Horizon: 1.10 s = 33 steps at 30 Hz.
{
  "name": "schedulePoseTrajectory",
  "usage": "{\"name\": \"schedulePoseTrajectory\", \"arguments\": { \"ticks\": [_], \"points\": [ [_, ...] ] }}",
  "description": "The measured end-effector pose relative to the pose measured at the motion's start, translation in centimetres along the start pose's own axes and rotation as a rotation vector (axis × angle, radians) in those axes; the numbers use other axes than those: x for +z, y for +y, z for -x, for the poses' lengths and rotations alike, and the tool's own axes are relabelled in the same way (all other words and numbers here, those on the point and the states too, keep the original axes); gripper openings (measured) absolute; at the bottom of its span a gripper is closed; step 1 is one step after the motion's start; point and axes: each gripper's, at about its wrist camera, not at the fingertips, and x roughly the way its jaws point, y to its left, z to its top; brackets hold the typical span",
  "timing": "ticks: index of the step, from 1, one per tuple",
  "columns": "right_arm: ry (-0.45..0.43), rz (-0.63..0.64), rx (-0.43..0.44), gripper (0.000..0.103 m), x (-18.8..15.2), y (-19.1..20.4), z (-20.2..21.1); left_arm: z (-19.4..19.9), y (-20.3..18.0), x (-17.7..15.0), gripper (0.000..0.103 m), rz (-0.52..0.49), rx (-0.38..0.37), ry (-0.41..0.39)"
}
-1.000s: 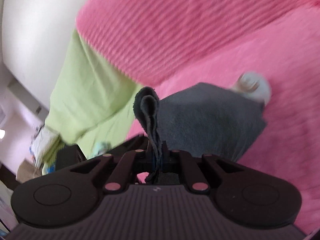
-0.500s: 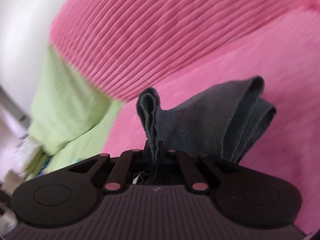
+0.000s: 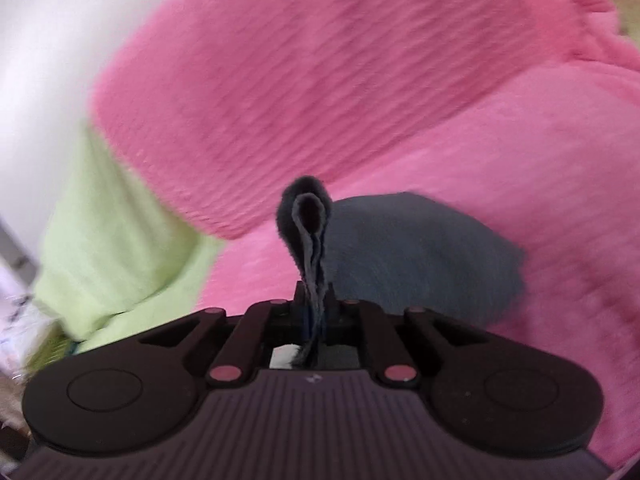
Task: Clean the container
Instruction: 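Tilt the bottle in the left gripper and wipe its cap with the cloth in the right gripper, then wipe the bottle body with the cloth in the right gripper, left gripper holding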
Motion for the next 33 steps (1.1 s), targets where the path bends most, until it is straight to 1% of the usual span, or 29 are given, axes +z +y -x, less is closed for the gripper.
{"name": "schedulePoseTrajectory", "arguments": {
  "ticks": [2,4,7,11,13,15,17,19,24,27,29,31,33],
  "points": [
    [0.04,-0.005,0.095,0.005,-0.9,1.2,0.1,0.0,-0.5,-0.1,0.072,-0.05,0.018,-0.003],
    [0.095,-0.01,0.15,0.005,-2.0,2.0,-0.8,0.0,-1.0,-0.2,0.072,-0.1,0.036,-0.004],
    [0.151,-0.022,0.163,0.005,-2.9,1.5,-2.7,-0.1,-1.8,-0.4,0.071,-0.168,0.064,-0.009],
    [0.194,-0.058,0.192,0.0,-2.7,0.0,-4.7,-0.3,-1.5,-0.6,0.071,-0.165,0.054,-0.005],
    [0.196,-0.052,0.18,0.0,-2.1,-0.4,-5.1,-0.3,-1.7,-0.7,0.071,-0.175,0.059,-0.007],
    [0.19,-0.028,0.147,0.0,-1.7,-0.3,-5.2,-0.5,-1.8,-0.9,0.071,-0.18,0.065,-0.011],
    [0.167,0.011,0.096,0.0,-1.2,-0.1,-5.2,-0.5,-1.8,-1.1,0.071,-0.181,0.068,-0.014],
    [0.145,0.012,0.064,0.0,-0.5,-0.8,-5.5,-0.5,-1.9,-1.1,0.071,-0.181,0.068,-0.015],
    [0.061,0.023,-0.054,0.0,1.2,-2.3,-5.2,-0.5,-1.9,-1.0,0.072,-0.18,0.066,-0.016],
    [0.03,0.006,-0.091,0.0,1.7,-3.1,-5.1,-0.3,-1.4,-0.9,0.073,-0.129,0.042,0.008],
    [0.022,0.004,-0.103,0.0,1.7,-3.2,-4.8,-0.7,0.1,-0.3,0.072,-0.019,-0.018,0.05],
    [0.016,0.004,-0.112,0.0,1.6,-3.2,-4.6,-0.8,1.5,-0.2,0.072,0.112,-0.094,0.079],
    [0.006,-0.014,-0.113,0.001,1.3,-3.4,-4.0,-0.8,1.8,-0.3,0.072,0.152,-0.124,0.082]
  ]
}}
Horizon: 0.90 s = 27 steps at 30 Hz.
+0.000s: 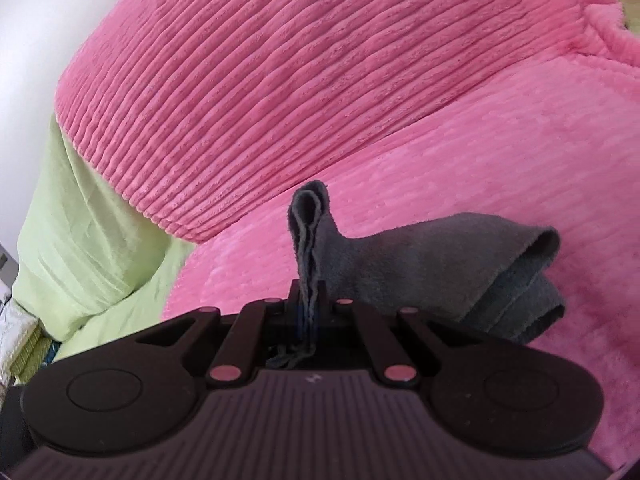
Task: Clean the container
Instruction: 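Wipe the bottle body with the cloth in the right gripper, left gripper holding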
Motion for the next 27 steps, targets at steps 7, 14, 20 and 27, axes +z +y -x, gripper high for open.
{"name": "schedulePoseTrajectory", "arguments": {
  "ticks": [7,14,20,27],
  "points": [
    [-0.004,0.013,0.177,0.005,-1.4,2.6,4.2,0.9,-3.4,-1.1,0.072,-0.303,0.143,-0.047],
    [0.124,0.067,0.287,0.005,-4.8,5.6,3.2,0.8,-4.3,-1.6,0.072,-0.387,0.185,-0.054],
    [0.187,0.044,0.302,0.0,-5.5,4.3,0.6,0.5,-4.0,-1.5,0.071,-0.347,0.171,-0.025],
    [0.2,0.058,0.295,0.0,-5.1,4.2,0.0,0.5,-3.8,-1.3,0.071,-0.303,0.161,-0.019]
  ]
}}
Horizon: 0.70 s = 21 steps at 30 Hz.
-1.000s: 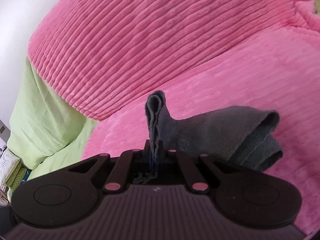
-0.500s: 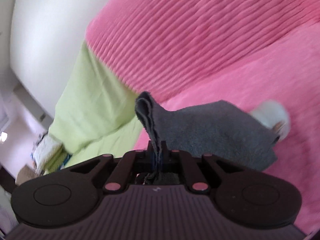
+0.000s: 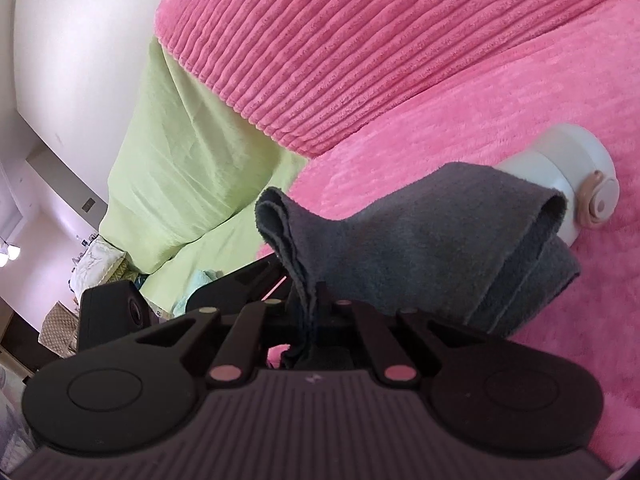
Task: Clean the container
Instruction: 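Wipe the bottle body with the cloth in the right gripper, left gripper holding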
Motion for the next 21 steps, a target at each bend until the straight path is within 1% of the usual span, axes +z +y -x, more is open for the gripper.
{"name": "schedulePoseTrajectory", "arguments": {
  "ticks": [14,19,21],
  "points": [
    [-0.013,-0.101,0.027,0.0,1.1,-1.7,-1.0,0.4,0.0,0.2,0.071,0.045,0.005,0.004],
    [-0.027,-0.176,0.047,0.0,1.6,-2.9,-1.3,0.6,-0.3,0.2,0.071,0.051,0.014,0.003],
    [-0.035,-0.196,0.049,0.0,1.7,-3.3,-1.3,0.7,-0.4,0.2,0.069,0.053,0.018,0.004]
  ]
}}
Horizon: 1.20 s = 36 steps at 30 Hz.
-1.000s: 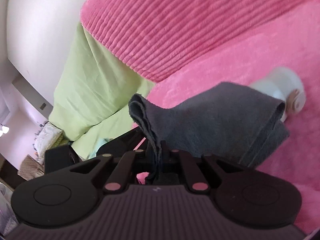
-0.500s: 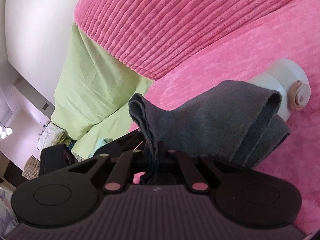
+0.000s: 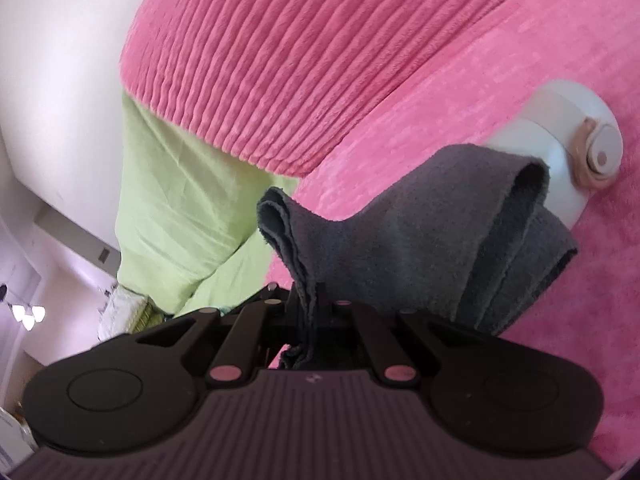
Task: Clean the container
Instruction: 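Wipe the bottle body with the cloth in the right gripper, left gripper holding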
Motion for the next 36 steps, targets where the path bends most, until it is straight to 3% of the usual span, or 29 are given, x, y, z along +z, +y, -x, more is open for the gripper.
{"name": "schedulePoseTrajectory", "arguments": {
  "ticks": [2,4,5,8,10,11,12,13,17,20,24,27,28,33,36],
  "points": [
    [-0.009,0.002,-0.013,0.0,0.3,0.0,0.0,0.0,-0.1,0.0,0.062,0.007,-0.006,0.006],
    [-0.032,0.0,-0.035,0.0,0.8,0.0,0.2,0.0,-0.1,-0.1,0.044,0.023,-0.029,0.02],
    [-0.045,-0.001,-0.046,0.001,1.1,0.0,0.4,0.0,-0.1,-0.1,0.043,0.033,-0.032,0.023],
    [-0.056,-0.008,-0.047,0.002,2.0,-0.2,1.1,0.4,-0.3,0.1,0.05,0.038,-0.016,0.014],
    [-0.065,0.009,-0.064,0.003,2.2,0.1,1.7,0.6,-0.3,0.0,0.063,0.044,0.011,0.001],
    [-0.07,0.015,-0.076,0.004,2.2,0.2,1.9,0.8,-0.2,0.0,0.081,0.045,0.018,-0.017],
    [-0.077,0.018,-0.088,0.004,2.3,0.2,2.3,1.1,-0.1,0.1,0.092,0.046,0.013,-0.036],
    [-0.08,0.016,-0.096,0.004,2.4,0.1,2.5,1.3,0.0,0.2,0.093,0.048,0.008,-0.055],
    [-0.074,0.004,-0.092,0.004,2.3,-0.5,2.7,1.1,-0.5,0.7,0.093,-0.014,-0.038,-0.072],
    [-0.07,0.023,-0.098,0.004,2.1,0.0,2.6,0.9,0.9,-1.0,0.074,-0.06,-0.06,-0.056],
    [-0.043,0.051,-0.101,0.001,1.9,0.1,2.2,-0.7,0.2,-1.6,0.072,-0.091,-0.046,-0.061],
    [-0.071,0.013,-0.095,0.001,2.2,-0.8,2.7,-1.9,-0.9,-1.1,0.072,-0.122,-0.023,-0.06],
    [-0.092,0.016,-0.115,0.001,2.4,-0.9,3.0,-3.7,-0.4,-0.5,0.072,-0.131,-0.018,-0.061],
    [-0.209,0.059,-0.283,0.0,4.0,-1.3,5.5,-3.4,-0.8,-0.7,0.071,-0.155,-0.011,-0.063],
    [-0.26,0.052,-0.372,0.001,5.1,-2.2,7.2,-4.6,-0.1,0.8,0.072,-0.158,-0.009,-0.063]
  ]
}}
